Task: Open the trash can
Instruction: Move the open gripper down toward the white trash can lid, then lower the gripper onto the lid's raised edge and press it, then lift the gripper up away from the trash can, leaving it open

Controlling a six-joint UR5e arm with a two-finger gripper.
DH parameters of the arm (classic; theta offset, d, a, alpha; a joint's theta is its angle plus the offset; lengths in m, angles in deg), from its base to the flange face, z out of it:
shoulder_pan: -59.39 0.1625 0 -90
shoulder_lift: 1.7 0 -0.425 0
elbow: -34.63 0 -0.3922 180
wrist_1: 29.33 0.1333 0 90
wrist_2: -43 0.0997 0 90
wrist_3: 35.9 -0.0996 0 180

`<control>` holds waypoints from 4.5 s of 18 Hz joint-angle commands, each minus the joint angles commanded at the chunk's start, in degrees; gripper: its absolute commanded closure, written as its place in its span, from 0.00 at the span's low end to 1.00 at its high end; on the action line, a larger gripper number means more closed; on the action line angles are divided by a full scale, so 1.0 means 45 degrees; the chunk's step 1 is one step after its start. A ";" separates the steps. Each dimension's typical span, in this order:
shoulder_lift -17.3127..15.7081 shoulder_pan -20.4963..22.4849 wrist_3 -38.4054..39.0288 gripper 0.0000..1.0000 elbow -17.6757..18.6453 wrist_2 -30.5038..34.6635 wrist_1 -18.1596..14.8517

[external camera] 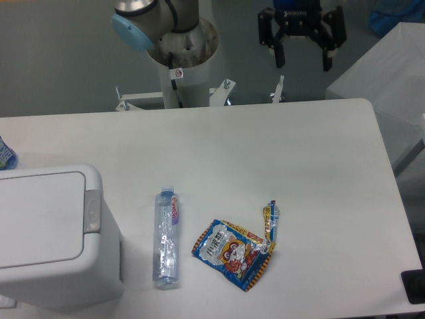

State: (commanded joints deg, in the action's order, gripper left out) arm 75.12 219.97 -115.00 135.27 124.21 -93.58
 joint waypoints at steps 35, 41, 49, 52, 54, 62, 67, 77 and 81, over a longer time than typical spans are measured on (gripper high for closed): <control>0.4626 -0.6288 1.8820 0.00 -0.2909 0.0039 0.2852; 0.4921 -0.7071 2.1207 0.00 -0.3008 -0.0039 0.2871; 0.5350 -0.7677 2.2089 0.00 -0.3046 -0.0215 0.2871; 0.5389 -0.7677 2.2129 0.00 -0.3047 -0.0215 0.2910; 0.5448 -0.7716 2.2129 0.00 -0.3047 -0.0196 0.2910; 0.5663 -0.7872 2.2129 0.00 -0.3047 -0.0176 0.2930; 0.5702 -0.7911 2.2129 0.00 -0.3027 -0.0176 0.2930; 0.5780 -0.7970 2.2129 0.00 -0.3008 -0.0137 0.2930; 0.5761 -0.7970 2.2129 0.00 -0.3066 -0.0157 0.2930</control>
State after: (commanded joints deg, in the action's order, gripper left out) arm 101.04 184.10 -15.42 121.47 123.50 -80.39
